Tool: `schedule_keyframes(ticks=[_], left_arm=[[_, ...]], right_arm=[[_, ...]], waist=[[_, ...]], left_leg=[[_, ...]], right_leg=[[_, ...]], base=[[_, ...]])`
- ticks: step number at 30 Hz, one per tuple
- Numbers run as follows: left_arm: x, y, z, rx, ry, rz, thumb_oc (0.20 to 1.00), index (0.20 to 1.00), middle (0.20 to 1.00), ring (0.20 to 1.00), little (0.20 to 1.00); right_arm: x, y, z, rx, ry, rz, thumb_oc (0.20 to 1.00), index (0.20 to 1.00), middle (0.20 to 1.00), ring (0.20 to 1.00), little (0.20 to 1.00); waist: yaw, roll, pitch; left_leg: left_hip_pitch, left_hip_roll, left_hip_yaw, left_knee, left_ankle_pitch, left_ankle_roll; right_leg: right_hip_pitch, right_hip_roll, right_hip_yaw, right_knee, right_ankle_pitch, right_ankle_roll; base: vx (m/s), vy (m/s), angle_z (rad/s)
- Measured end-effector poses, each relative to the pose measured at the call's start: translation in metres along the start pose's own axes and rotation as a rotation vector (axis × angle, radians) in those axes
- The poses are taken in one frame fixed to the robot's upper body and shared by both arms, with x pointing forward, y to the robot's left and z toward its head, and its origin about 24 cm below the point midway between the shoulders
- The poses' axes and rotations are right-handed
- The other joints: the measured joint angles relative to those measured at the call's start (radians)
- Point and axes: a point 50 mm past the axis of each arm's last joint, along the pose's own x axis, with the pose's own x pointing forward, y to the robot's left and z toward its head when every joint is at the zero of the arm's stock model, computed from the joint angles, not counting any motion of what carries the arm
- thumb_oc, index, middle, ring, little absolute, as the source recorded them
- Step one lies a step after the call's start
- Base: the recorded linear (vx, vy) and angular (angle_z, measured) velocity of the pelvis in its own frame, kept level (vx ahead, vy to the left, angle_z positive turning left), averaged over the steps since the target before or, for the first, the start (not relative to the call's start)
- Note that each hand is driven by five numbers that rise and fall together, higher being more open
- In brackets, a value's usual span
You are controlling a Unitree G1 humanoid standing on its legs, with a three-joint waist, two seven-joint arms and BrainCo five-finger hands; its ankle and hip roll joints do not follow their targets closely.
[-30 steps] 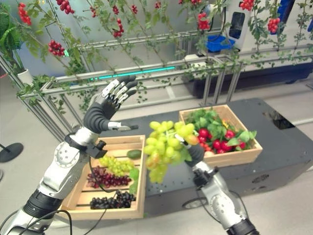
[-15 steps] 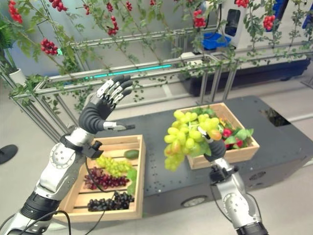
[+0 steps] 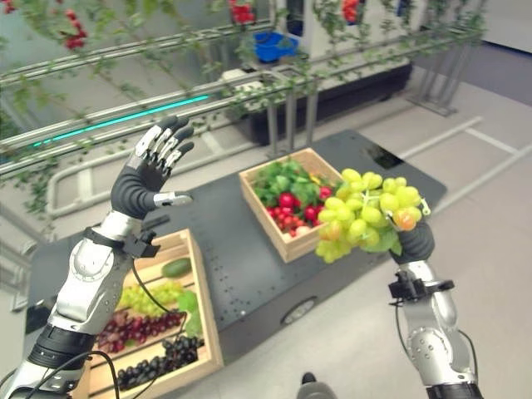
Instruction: Pick up the fruits from the basket on one side to the basket on the other side
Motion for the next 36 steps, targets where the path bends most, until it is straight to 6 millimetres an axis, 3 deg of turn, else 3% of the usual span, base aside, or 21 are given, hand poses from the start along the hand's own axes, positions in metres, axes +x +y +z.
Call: schedule_keyframes(ticks=[4,6,7,8,10,12,13,15,19,20,21,23,24,25,27,29,30,31,32,33,36], left_arm=[[0.000,0.000,0.000,-0.005,-0.004,0.006,1.000,1.000,1.000,1.000,1.000],[-0.001,0.008,0.004,0.014,-0.024,0.047,1.000,1.000,1.000,1.000,1.000],[-0.002,0.014,0.005,0.022,-0.027,0.078,1.000,1.000,1.000,1.000,1.000],[-0.004,0.015,0.004,0.014,-0.029,0.104,1.000,1.000,1.000,1.000,1.000],[-0.014,0.025,0.007,0.036,-0.020,0.152,1.000,1.000,1.000,1.000,1.000],[-0.021,0.034,0.009,0.059,-0.016,0.200,1.000,1.000,1.000,1.000,1.000],[-0.027,0.040,0.011,0.074,-0.012,0.230,1.000,1.000,1.000,1.000,1.000],[-0.029,0.040,0.010,0.073,-0.007,0.234,1.000,1.000,1.000,1.000,1.000],[-0.028,0.040,0.010,0.054,-0.015,0.241,1.000,1.000,1.000,1.000,1.000],[-0.028,0.039,0.009,0.029,-0.021,0.253,1.000,1.000,1.000,1.000,1.000],[-0.029,0.038,0.007,0.017,-0.022,0.257,1.000,1.000,1.000,1.000,1.000],[-0.029,0.039,0.007,0.007,-0.030,0.274,1.000,1.000,1.000,1.000,1.000],[-0.036,0.041,0.005,-0.003,-0.023,0.312,1.000,1.000,1.000,1.000,1.000],[-0.041,0.040,0.003,-0.005,-0.012,0.322,1.000,1.000,1.000,1.000,1.000],[-0.041,0.039,0.005,0.000,-0.019,0.318,1.000,1.000,1.000,1.000,1.000],[-0.043,0.040,0.004,-0.009,-0.025,0.351,1.000,1.000,1.000,1.000,1.000],[-0.044,0.041,0.003,-0.008,-0.019,0.360,1.000,1.000,1.000,1.000,1.000],[-0.047,0.041,0.001,-0.002,-0.007,0.373,1.000,1.000,1.000,1.000,1.000],[-0.048,0.041,0.000,-0.001,0.002,0.378,1.000,1.000,1.000,1.000,1.000],[-0.055,0.042,-0.002,0.003,0.026,0.391,1.000,1.000,1.000,1.000,1.000],[-0.057,0.046,-0.004,0.010,0.035,0.409,1.000,1.000,1.000,1.000,1.000]], right_arm=[[-0.009,-0.004,-0.002,-0.023,0.026,-0.032,0.200,0.200,0.200,0.200,0.200],[-0.003,0.000,-0.005,-0.014,0.017,-0.013,0.200,0.200,0.200,0.200,0.200],[-0.002,0.000,-0.005,-0.015,0.017,-0.008,0.200,0.200,0.200,0.200,0.200],[-0.002,-0.002,-0.002,-0.026,0.011,-0.013,0.200,0.200,0.200,0.200,0.200],[0.002,0.001,-0.002,-0.023,0.008,0.003,0.200,0.200,0.200,0.200,0.200],[0.002,0.001,-0.003,-0.021,0.007,0.005,0.200,0.200,0.200,0.200,0.200],[0.003,0.002,-0.001,-0.026,0.003,0.013,0.200,0.200,0.200,0.200,0.200],[0.004,0.001,-0.001,-0.035,0.005,0.015,0.200,0.200,0.200,0.200,0.200],[0.004,-0.001,0.003,-0.060,0.001,0.006,0.200,0.200,0.200,0.200,0.200],[0.004,-0.003,0.006,-0.081,-0.007,0.002,0.200,0.200,0.200,0.200,0.200],[0.004,-0.004,0.008,-0.090,-0.013,0.000,0.200,0.200,0.200,0.200,0.200],[0.005,-0.006,0.009,-0.100,-0.011,-0.003,0.200,0.200,0.200,0.200,0.200],[0.004,-0.006,0.006,-0.093,-0.004,-0.011,0.200,0.200,0.200,0.200,0.200],[0.004,-0.006,0.006,-0.094,-0.006,-0.009,0.200,0.200,0.200,0.200,0.200],[0.006,-0.005,0.012,-0.112,-0.031,-0.001,0.200,0.200,0.200,0.200,0.200],[0.007,-0.006,0.013,-0.139,-0.021,-0.008,0.200,0.200,0.200,0.200,0.200],[0.007,-0.008,0.012,-0.149,-0.014,-0.011,0.200,0.200,0.200,0.200,0.200],[0.006,-0.011,0.010,-0.161,-0.001,-0.021,0.200,0.200,0.200,0.200,0.200],[0.006,-0.011,0.008,-0.162,0.005,-0.025,0.200,0.200,0.200,0.200,0.200],[0.010,-0.013,0.005,-0.179,0.016,-0.025,0.200,0.200,0.200,0.200,0.200],[0.008,-0.017,0.007,-0.215,0.027,-0.043,0.200,0.200,0.200,0.200,0.200]], waist=[[-0.001,-0.012,0.012],[0.040,-0.021,0.031],[0.051,-0.028,0.040],[0.059,-0.013,0.047],[0.098,-0.009,0.055],[0.112,-0.027,0.044],[0.120,-0.049,0.030],[0.122,-0.031,0.029],[0.099,-0.020,0.024],[0.096,-0.023,0.023],[0.095,-0.021,0.023],[0.092,-0.039,0.027],[0.163,-0.067,0.032],[0.173,-0.075,0.034],[0.159,-0.083,0.023],[0.183,-0.107,0.030],[0.185,-0.113,0.033],[0.201,-0.121,0.035],[0.195,-0.126,0.036],[0.242,-0.125,0.032],[0.236,-0.102,0.033]], left_leg=[[0.013,-0.010,0.037,0.000,-0.004,0.006],[0.018,-0.002,0.101,0.003,-0.014,0.011],[0.015,0.004,0.113,0.006,-0.019,0.031],[0.025,0.023,0.175,0.001,-0.008,0.023],[0.031,0.052,0.236,0.022,-0.026,0.010],[0.029,0.059,0.242,0.036,-0.042,-0.011],[0.029,0.049,0.238,0.048,-0.047,-0.026],[0.027,0.072,0.200,0.063,-0.057,-0.041],[0.011,0.114,0.180,0.145,-0.092,-0.078],[-0.005,0.137,0.184,0.220,-0.117,-0.086],[-0.006,0.145,0.183,0.244,-0.118,-0.091],[-0.031,0.188,0.178,0.406,-0.141,-0.136],[-0.077,0.261,0.176,0.658,-0.123,-0.165],[-0.085,0.269,0.169,0.698,-0.133,-0.182],[-0.192,0.221,0.087,0.741,-0.157,-0.199],[-0.250,0.109,-0.056,0.542,-0.149,-0.127],[-0.274,0.111,-0.074,0.509,-0.140,-0.112],[-0.273,0.090,-0.182,0.415,-0.118,-0.089],[-0.281,0.075,-0.223,0.386,-0.115,-0.087],[-0.251,0.037,-0.402,0.288,-0.103,-0.071],[-0.235,0.031,-0.457,0.255,-0.059,-0.061]], right_leg=[[-0.007,-0.004,0.019,-0.002,0.016,0.006],[-0.060,-0.001,-0.036,0.021,0.062,0.036],[-0.062,-0.027,-0.083,0.014,0.039,0.044],[-0.088,-0.098,-0.361,0.094,-0.024,0.038],[-0.125,-0.154,-0.500,0.267,-0.075,0.035],[-0.096,-0.169,-0.543,0.306,-0.090,0.051],[-0.061,-0.134,-0.535,0.230,-0.130,-0.012],[-0.040,-0.079,-0.519,0.180,-0.114,-0.041],[-0.031,-0.039,-0.491,0.176,-0.132,-0.072],[-0.023,-0.029,-0.466,0.176,-0.133,-0.116],[-0.017,-0.023,-0.466,0.174,-0.140,-0.125],[-0.015,-0.012,-0.451,0.210,-0.186,-0.137],[0.021,0.014,-0.375,0.193,-0.193,-0.184],[0.051,0.028,-0.367,0.167,-0.180,-0.192],[0.066,0.040,-0.345,0.120,-0.175,-0.189],[0.072,0.065,-0.252,0.062,-0.137,-0.182],[0.081,0.082,-0.228,0.050,-0.136,-0.184],[0.090,0.102,-0.197,0.040,-0.129,-0.192],[0.099,0.121,-0.151,0.032,-0.129,-0.192],[0.095,0.137,-0.089,0.026,-0.116,-0.202],[0.125,0.154,-0.089,-0.002,-0.108,-0.206]], base=[[-0.10,0.041,-0.36],[-0.19,0.065,-0.97],[-0.13,0.118,-0.68],[0.00,0.055,-0.59],[-0.01,0.001,-0.89],[0.03,-0.100,-0.47],[0.13,-0.178,-0.34],[0.12,-0.142,-0.34],[0.12,-0.183,-0.23],[0.12,-0.202,-0.27],[0.22,-0.370,-0.33],[0.08,-0.253,-0.77],[-0.08,-0.019,-1.50],[-0.06,0.027,-1.53],[0.03,0.067,-0.71],[0.10,0.100,-1.29],[0.16,0.149,-1.33],[0.07,0.083,-0.99],[0.13,0.138,-1.80],[0.05,0.054,-1.74],[0.11,0.121,-1.18]])
